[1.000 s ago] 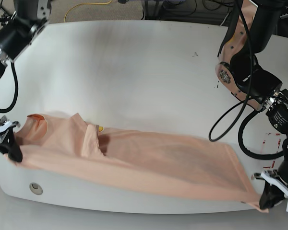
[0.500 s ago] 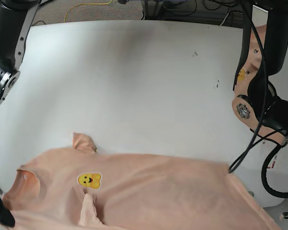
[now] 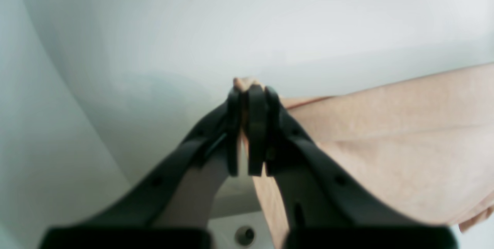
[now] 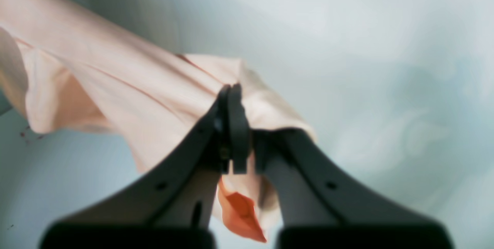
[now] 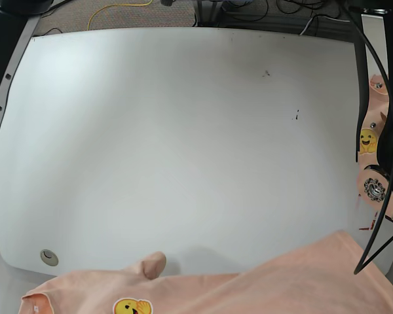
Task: Fold the T-shirt properly
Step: 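Lay the shirt down by moving both grippers away from the robot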
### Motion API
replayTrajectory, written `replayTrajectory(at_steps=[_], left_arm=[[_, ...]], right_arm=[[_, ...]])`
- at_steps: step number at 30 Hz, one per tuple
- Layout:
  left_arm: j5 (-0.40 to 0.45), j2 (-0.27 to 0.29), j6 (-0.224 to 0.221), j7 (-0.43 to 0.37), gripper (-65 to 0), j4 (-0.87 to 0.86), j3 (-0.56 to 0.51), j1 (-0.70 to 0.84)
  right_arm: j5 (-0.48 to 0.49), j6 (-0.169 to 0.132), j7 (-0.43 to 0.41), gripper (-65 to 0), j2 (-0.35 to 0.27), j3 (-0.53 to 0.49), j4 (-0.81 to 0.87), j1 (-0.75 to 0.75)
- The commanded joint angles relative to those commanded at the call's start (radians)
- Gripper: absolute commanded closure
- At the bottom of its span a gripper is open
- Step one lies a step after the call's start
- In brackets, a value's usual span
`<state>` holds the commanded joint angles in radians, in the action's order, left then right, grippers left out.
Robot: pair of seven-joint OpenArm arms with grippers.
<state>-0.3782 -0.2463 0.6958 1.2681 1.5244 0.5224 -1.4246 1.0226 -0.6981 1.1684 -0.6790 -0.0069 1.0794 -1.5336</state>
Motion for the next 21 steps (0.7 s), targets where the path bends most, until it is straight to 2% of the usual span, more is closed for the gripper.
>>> replayTrajectory(at_steps=[7,12,16,21], left_arm=[[0.000,0.002,0.002,0.003,-1.7,0.052,-0.009,0.083],[-0.008,0.002,0.002,0.015,-1.7,0.107,-0.003,0.203],[-0.083,0.003,0.002,0.017,-1.7,0.178,-0.003,0.350],[-0.147,0.003,0.002,0.017,-1.7,0.256,-0.002,0.551]], right_arm=[[0.008,0.000,0.006,0.0,-0.041,-0.003,0.017,0.060],[0.032,0.000,0.006,0.0,-0.087,0.018,0.092,0.235],[0.110,0.000,0.006,0.0,-0.121,0.161,0.166,0.493],[0.133,0.000,0.006,0.0,-0.120,0.331,0.264,0.792]])
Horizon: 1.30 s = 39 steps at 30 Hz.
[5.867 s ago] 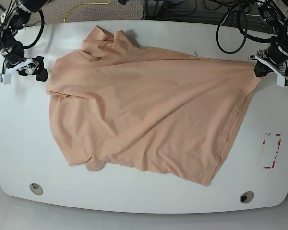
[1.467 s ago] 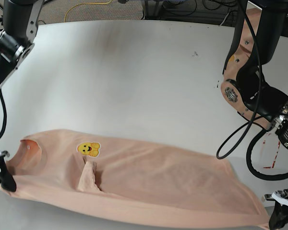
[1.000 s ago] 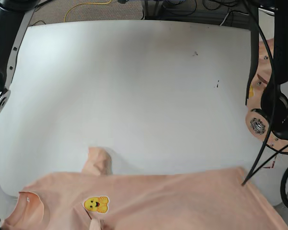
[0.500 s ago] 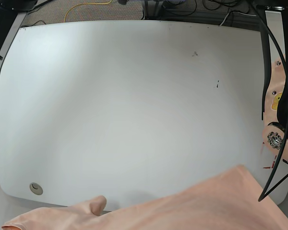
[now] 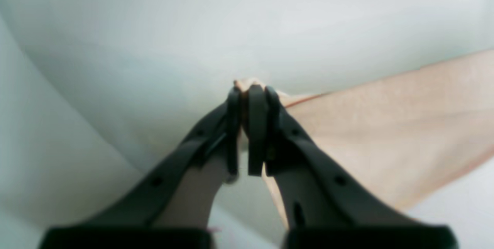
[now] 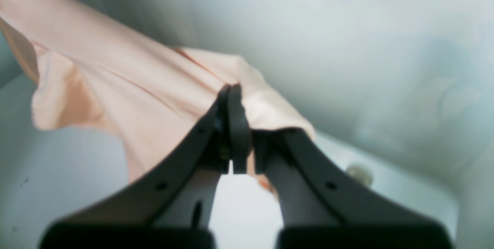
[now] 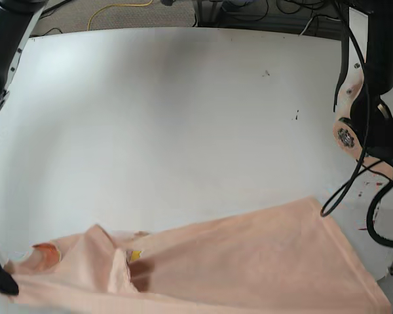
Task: Fold the T-shirt properly
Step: 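Lay the shirt down by moving both grippers away from the robot, then drag the shirt flat with both grippers holding its edge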
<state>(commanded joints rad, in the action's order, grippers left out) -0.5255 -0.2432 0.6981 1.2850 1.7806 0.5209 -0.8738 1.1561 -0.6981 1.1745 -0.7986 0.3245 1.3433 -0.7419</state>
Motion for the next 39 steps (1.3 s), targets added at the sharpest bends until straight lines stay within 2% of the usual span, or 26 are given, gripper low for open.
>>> replayTrajectory(at_steps=[3,9,16,20,26,31,39], left_arm=[[-0.031,0.000,0.000,0.000,-1.7,0.032,0.012,0.110],[-0.115,0.000,0.000,0.000,-1.7,0.112,0.057,0.365],[-0.193,0.000,0.000,-0.002,-1.7,0.135,0.091,0.617],[-0.256,0.000,-0.001,-0.002,-1.7,0.135,0.150,0.758],[-0.313,-0.003,0.000,-0.002,-1.7,0.135,0.224,0.961],[-0.322,-0.003,0.000,-0.002,-1.7,0.135,0.270,1.092],[-0.313,-0.005,0.000,-0.006,-1.7,0.132,0.284,1.258]], right_arm=[[0.012,0.000,0.000,0.0,0.011,0.081,0.048,0.158],[0.040,0.000,0.000,0.0,0.101,0.232,0.160,0.474],[0.043,0.000,0.000,0.0,0.212,0.322,0.269,0.715],[0.043,0.000,0.000,0.0,0.273,0.344,0.321,0.824],[0.043,0.000,0.000,0.0,0.315,0.345,0.362,0.954],[0.040,0.000,0.000,0.0,0.341,0.345,0.400,1.034],[0.037,0.000,0.000,0.0,0.370,0.344,0.425,1.163]])
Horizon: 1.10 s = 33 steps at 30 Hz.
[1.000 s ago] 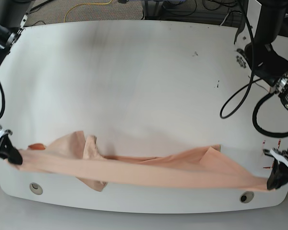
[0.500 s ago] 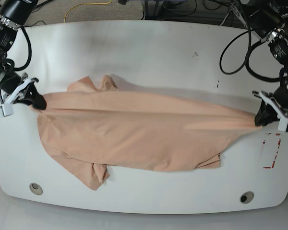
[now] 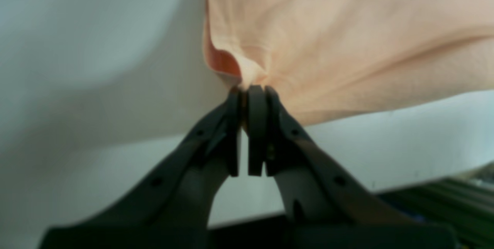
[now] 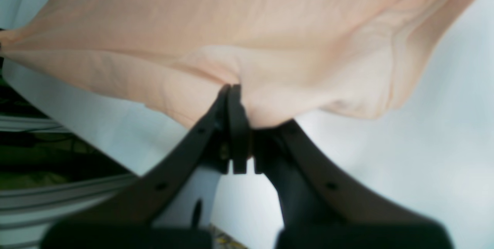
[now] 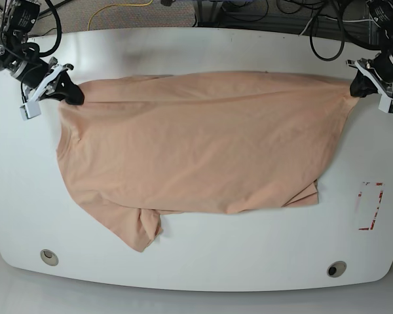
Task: Fold the T-shirt properly
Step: 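Drag the shirt flat with both grippers holding its edge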
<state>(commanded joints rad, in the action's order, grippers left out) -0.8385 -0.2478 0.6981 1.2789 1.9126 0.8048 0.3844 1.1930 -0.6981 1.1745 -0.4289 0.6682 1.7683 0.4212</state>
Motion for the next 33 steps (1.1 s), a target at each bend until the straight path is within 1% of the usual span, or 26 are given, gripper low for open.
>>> replayTrajectory(at_steps=[2,4,8,14,16,19,20,24,29,33], left_arm=[[-0.002,0.000,0.000,0.000,-1.7,0.002,0.000,0.023],[-0.002,-0.002,0.000,0.000,-1.7,0.002,0.000,0.041],[-0.005,-0.018,0.000,0.000,-1.7,0.000,0.020,0.051],[0.003,-0.018,-0.002,0.000,-1.7,-0.006,0.021,-0.048],[0.017,-0.018,-0.002,0.005,-1.7,-0.006,0.021,-0.084],[0.060,-0.017,-0.002,0.005,-1.7,-0.006,0.018,-0.138],[0.077,-0.017,-0.002,0.005,-1.7,-0.006,0.014,-0.152],[0.127,-0.015,-0.002,0.005,-1.7,-0.017,-0.018,-0.206],[0.150,-0.015,-0.001,0.002,-1.7,-0.097,-0.041,-0.255],[0.163,-0.015,-0.001,0.000,-1.7,-0.155,-0.040,-0.275]], right_arm=[[0.002,0.000,0.000,0.0,0.005,0.000,0.012,0.021],[0.002,0.000,0.000,0.0,0.021,0.002,0.029,0.051],[0.005,0.000,0.000,0.0,0.034,0.002,0.054,0.092],[0.000,0.000,0.000,0.0,0.035,0.002,0.044,0.095],[0.002,0.000,0.000,0.0,0.035,-0.002,0.021,0.084],[0.005,0.047,0.000,0.0,0.035,-0.002,-0.023,0.055],[0.005,0.054,0.000,0.0,0.035,-0.002,-0.037,0.043],[0.003,0.053,0.000,0.0,0.034,-0.002,-0.078,-0.014],[0.000,0.059,0.000,0.0,0.032,-0.005,-0.147,-0.097],[-0.002,0.059,0.000,0.0,0.032,-0.008,-0.215,-0.149]])
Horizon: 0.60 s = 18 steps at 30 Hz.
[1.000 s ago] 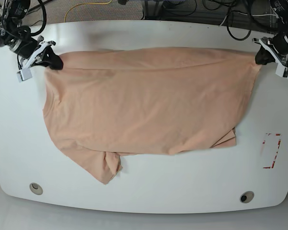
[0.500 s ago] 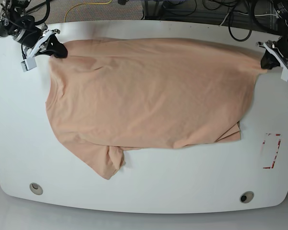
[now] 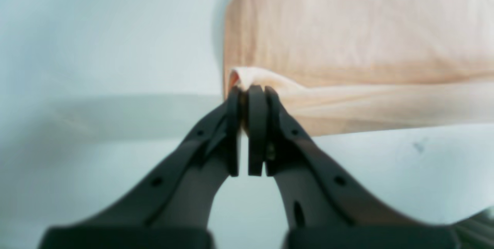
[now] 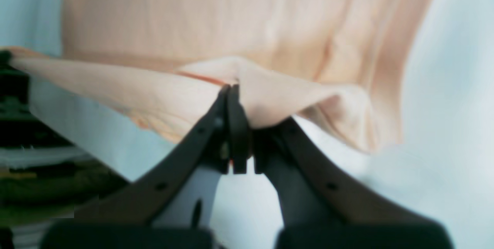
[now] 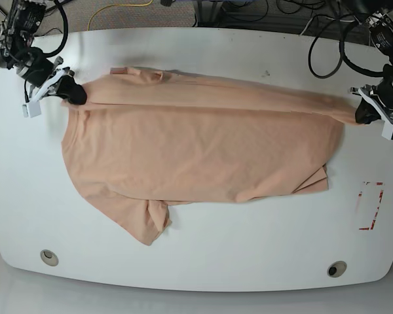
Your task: Fold the T-shirt properly
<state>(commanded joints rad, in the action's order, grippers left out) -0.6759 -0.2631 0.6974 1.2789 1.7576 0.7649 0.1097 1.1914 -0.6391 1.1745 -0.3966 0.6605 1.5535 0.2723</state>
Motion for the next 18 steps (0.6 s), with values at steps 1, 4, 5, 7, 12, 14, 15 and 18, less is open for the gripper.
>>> replayTrajectory(at_steps=[1,4,5,7,12,14,15,18], left_arm=[[0.005,0.000,0.000,0.000,-1.7,-0.023,0.000,-0.008],[0.015,0.000,0.000,-0.002,-1.7,-0.060,0.002,-0.021],[0.020,0.000,0.000,-0.002,-1.7,-0.072,0.002,-0.031],[0.020,0.000,0.000,-0.002,-1.7,-0.095,-0.002,-0.048],[0.020,0.000,0.000,-0.002,-1.7,-0.135,-0.003,-0.061],[0.020,0.000,0.000,-0.002,-1.7,-0.147,-0.009,-0.066],[0.020,0.000,0.000,-0.003,-1.7,-0.158,-0.020,-0.083],[0.020,0.000,0.000,-0.020,-1.7,-0.189,-0.048,-0.100]], right_arm=[[0.000,0.000,0.000,0.0,-0.003,0.000,-0.025,-0.017],[-0.017,0.000,-0.003,0.0,-0.006,0.000,-0.058,-0.046],[-0.032,0.000,-0.003,0.0,-0.006,0.000,-0.066,-0.060],[-0.066,-0.003,-0.003,0.0,-0.005,0.000,-0.075,-0.084],[-0.155,-0.008,-0.005,-1.0,0.003,0.000,-0.078,-0.137],[-0.178,-0.008,-0.005,-1.4,0.005,0.000,-0.078,-0.155],[-0.195,-0.008,-0.005,-1.4,0.014,0.000,-0.078,-0.169],[-0.233,-0.008,-0.005,-1.4,0.023,0.002,-0.078,-0.204]])
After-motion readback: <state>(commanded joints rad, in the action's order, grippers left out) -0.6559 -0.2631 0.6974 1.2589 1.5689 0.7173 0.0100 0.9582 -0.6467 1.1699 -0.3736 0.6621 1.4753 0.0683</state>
